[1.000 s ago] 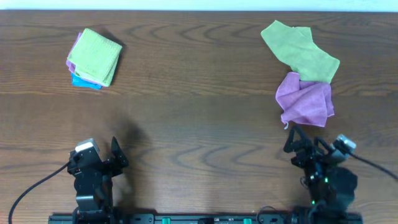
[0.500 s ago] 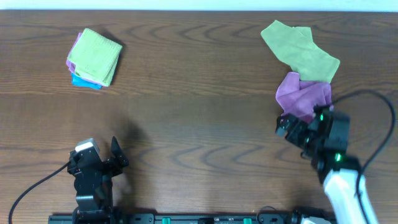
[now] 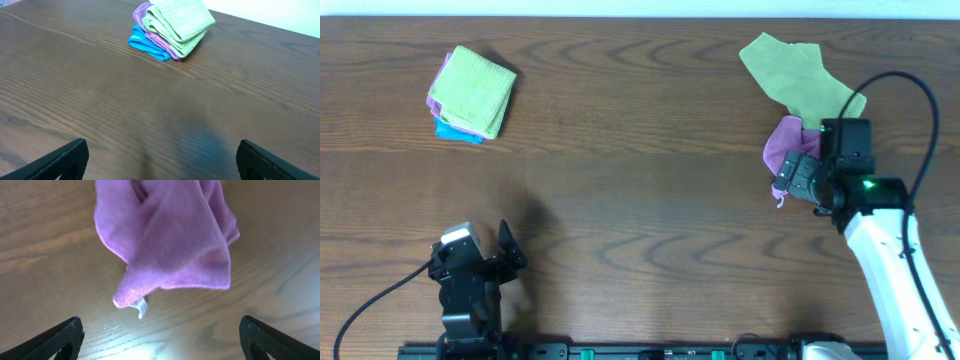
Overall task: Fold the cloth
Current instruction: 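Reach the right gripper to the crumpled purple cloth and grasp its corner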
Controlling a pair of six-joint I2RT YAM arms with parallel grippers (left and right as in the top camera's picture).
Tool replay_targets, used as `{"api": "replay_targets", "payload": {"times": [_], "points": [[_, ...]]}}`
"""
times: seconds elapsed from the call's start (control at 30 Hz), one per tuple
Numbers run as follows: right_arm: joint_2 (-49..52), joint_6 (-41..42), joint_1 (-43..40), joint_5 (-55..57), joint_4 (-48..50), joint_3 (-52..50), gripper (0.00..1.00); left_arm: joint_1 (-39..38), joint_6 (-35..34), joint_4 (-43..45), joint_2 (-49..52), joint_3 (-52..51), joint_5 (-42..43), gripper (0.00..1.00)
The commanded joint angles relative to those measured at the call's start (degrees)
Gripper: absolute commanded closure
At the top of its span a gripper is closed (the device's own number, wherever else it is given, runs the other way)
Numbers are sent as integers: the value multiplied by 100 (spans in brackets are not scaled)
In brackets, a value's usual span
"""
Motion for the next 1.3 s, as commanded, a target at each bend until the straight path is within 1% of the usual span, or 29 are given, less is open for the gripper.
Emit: {"api": "replay_targets", "payload": {"times": [0.0,0.03,0.1,0.17,0.23,0.33,0.47,0.57,0.7,0.8,1.1,1.27], "points": [[31,-153,236,98,94,105,1,-35,0,-17,-33,-111,-81,5],[22,-136,289,9,133,103,3,-35,0,-17,-33,-111,-81,5],[35,-170,345,-435,308,101,3,-35,0,-17,-33,-111,-81,5],[46,-605,400,-588,380,98,2,-35,0,-17,-33,-111,-81,5],[149,-837,570,-254,289,98,3,-35,0,-17,-33,-111,-81,5],[490,-813,894,400,66,98,4,-35,0,-17,-33,-111,-81,4],[1106,-538,1300,870,44,98,4,-35,0,-17,-33,-111,-81,5],[1567,-282,1508,1453,2,101,8,-35,0,-17,-33,-111,-81,5],[2017,232,1585,2293,-219,101,9,-35,0,-17,-33,-111,-81,5],[2142,544,1565,2638,-337,101,9,-35,0,-17,-33,-111,-81,5],[2173,579,1528,2736,-114,101,13,-35,0,-17,-33,-111,-81,4],[2247,538,1493,2621,9,101,11,-35,0,-17,-33,-111,-81,5]]}}
